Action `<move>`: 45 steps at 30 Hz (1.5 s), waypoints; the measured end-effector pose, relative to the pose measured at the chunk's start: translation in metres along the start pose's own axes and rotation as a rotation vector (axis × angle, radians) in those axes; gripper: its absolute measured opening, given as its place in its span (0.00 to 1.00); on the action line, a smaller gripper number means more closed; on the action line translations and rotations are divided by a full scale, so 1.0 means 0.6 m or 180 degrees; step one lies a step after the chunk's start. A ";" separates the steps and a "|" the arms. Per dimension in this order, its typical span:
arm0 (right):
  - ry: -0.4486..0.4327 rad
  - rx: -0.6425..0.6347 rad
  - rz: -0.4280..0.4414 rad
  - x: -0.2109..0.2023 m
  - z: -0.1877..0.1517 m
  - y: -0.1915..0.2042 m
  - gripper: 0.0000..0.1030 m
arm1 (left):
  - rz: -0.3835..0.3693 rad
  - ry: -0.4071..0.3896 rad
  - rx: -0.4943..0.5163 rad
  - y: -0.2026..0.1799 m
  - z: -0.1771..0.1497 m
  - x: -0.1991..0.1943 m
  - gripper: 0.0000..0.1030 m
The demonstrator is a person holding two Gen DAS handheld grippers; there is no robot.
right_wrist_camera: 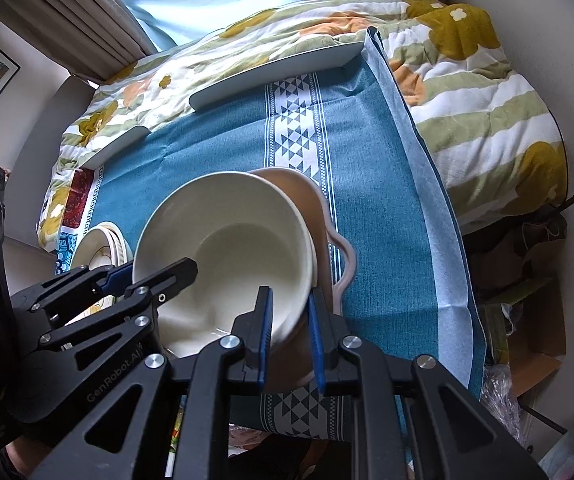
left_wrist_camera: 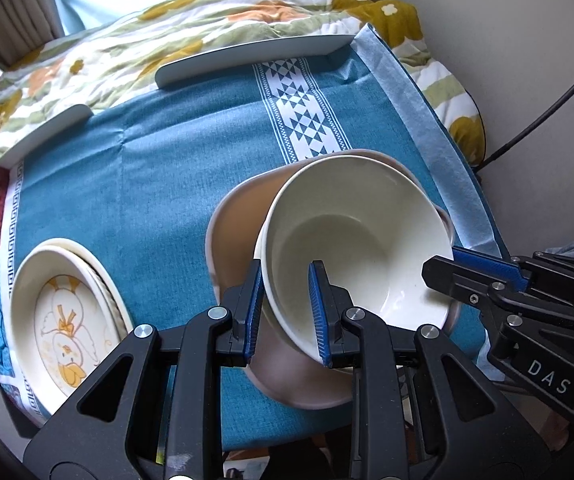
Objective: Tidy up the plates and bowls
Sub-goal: 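Lower the small white bowl into the cream bowl and open right gripper, then grasp the pink square dish rim holding the bowls with right gripper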
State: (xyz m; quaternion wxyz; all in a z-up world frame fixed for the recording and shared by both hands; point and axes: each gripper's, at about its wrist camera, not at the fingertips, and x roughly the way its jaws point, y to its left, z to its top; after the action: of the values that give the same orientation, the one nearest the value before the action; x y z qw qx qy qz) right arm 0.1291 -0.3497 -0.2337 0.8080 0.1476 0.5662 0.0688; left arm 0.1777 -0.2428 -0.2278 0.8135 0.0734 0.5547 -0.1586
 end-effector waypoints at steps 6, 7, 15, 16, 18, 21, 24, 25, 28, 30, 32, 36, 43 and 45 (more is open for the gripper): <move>0.0002 0.0003 -0.0017 -0.002 0.002 0.001 0.15 | 0.0006 0.0010 0.0010 -0.001 0.001 0.001 0.19; 0.0003 0.0006 -0.0011 -0.003 0.001 0.000 0.15 | 0.0001 0.0011 0.0003 -0.001 0.002 0.001 0.19; -0.0147 -0.0072 0.0081 -0.040 0.006 0.006 0.15 | -0.0048 -0.0061 -0.0104 0.018 0.003 -0.027 0.19; -0.0173 -0.0100 0.0084 -0.048 0.008 0.008 0.15 | -0.0051 -0.0095 -0.0124 0.022 0.003 -0.037 0.20; -0.0242 -0.0179 0.0127 -0.068 0.010 0.012 0.15 | -0.0072 -0.0204 -0.0171 0.031 0.006 -0.065 0.20; -0.0320 -0.0353 0.0173 -0.100 0.013 0.018 0.16 | -0.0128 -0.0434 -0.0187 0.046 0.005 -0.120 0.45; -0.0425 -0.0580 0.0155 -0.131 0.004 0.022 0.25 | 0.0037 -0.0699 -0.0145 0.056 -0.002 -0.170 1.00; -0.0464 -0.0638 0.0117 -0.137 -0.001 0.022 0.50 | 0.0065 -0.0778 -0.0116 0.059 -0.007 -0.182 1.00; -0.0504 -0.0796 -0.0027 -0.142 -0.014 0.017 0.98 | 0.0105 -0.0638 -0.0020 0.069 -0.020 -0.180 1.00; -0.0309 -0.0863 -0.0174 -0.130 -0.017 0.010 0.98 | 0.0065 -0.0476 0.0031 0.074 -0.035 -0.166 1.00; -0.0141 -0.0856 -0.0389 -0.115 -0.017 0.000 0.98 | 0.0060 -0.0314 0.0080 0.078 -0.053 -0.147 1.00; 0.0114 -0.0979 -0.0707 -0.078 -0.016 -0.012 0.98 | 0.0029 -0.0054 0.0044 0.078 -0.065 -0.099 1.00; 0.0469 -0.1072 -0.0714 -0.008 -0.007 -0.023 0.91 | 0.0073 0.0335 -0.0050 0.082 -0.056 -0.027 0.95; 0.0586 -0.1092 -0.0716 0.010 -0.001 -0.024 0.79 | 0.0059 0.0401 -0.0022 0.079 -0.052 -0.013 0.88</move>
State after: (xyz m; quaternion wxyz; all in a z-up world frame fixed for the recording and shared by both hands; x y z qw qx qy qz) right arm 0.1299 -0.3613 -0.2439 0.7688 -0.0630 0.6305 0.0866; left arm 0.1637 -0.1874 -0.2352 0.7786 0.0855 0.6047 -0.1442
